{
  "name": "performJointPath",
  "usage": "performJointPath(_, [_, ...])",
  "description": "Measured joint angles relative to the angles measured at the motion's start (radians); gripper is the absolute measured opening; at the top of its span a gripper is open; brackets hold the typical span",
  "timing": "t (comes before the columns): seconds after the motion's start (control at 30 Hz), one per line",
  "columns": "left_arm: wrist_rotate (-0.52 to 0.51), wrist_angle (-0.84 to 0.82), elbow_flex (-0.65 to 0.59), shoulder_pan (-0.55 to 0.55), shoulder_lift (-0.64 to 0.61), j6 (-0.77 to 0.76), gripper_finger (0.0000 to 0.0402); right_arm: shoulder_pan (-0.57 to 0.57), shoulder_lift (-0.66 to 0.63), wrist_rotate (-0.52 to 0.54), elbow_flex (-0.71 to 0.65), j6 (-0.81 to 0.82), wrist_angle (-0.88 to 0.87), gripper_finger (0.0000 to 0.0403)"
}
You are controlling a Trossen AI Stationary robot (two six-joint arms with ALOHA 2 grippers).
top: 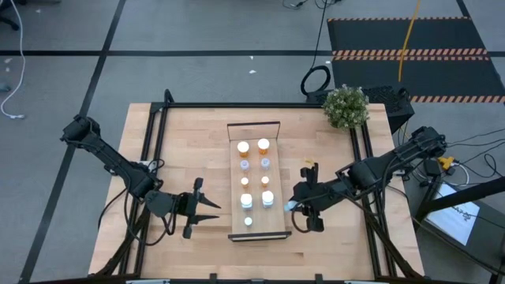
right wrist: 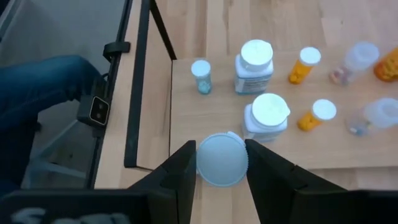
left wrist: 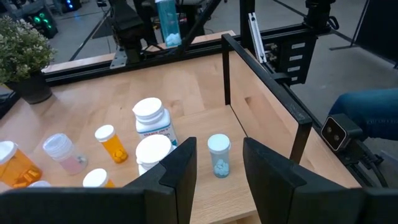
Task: Pick and place medicine bottles onto shelf by color
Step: Put the blue medicine bottle on the shelf
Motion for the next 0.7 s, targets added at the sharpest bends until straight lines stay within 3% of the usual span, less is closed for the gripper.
performJointPath(0.37, [0.0, 0.0, 0.0, 0.0, 0.0, 0.0, 0.0134, 0.001, 0.011, 0.001, 0.0, 0.011, 0.055, 0.0118])
performJointPath(0.7, [-0.001, 0.0, 0.0, 0.0, 0.0, 0.001, 0.0134, -0.014, 0.121, -0.025, 0.0, 0.005, 0.128, 0.0118])
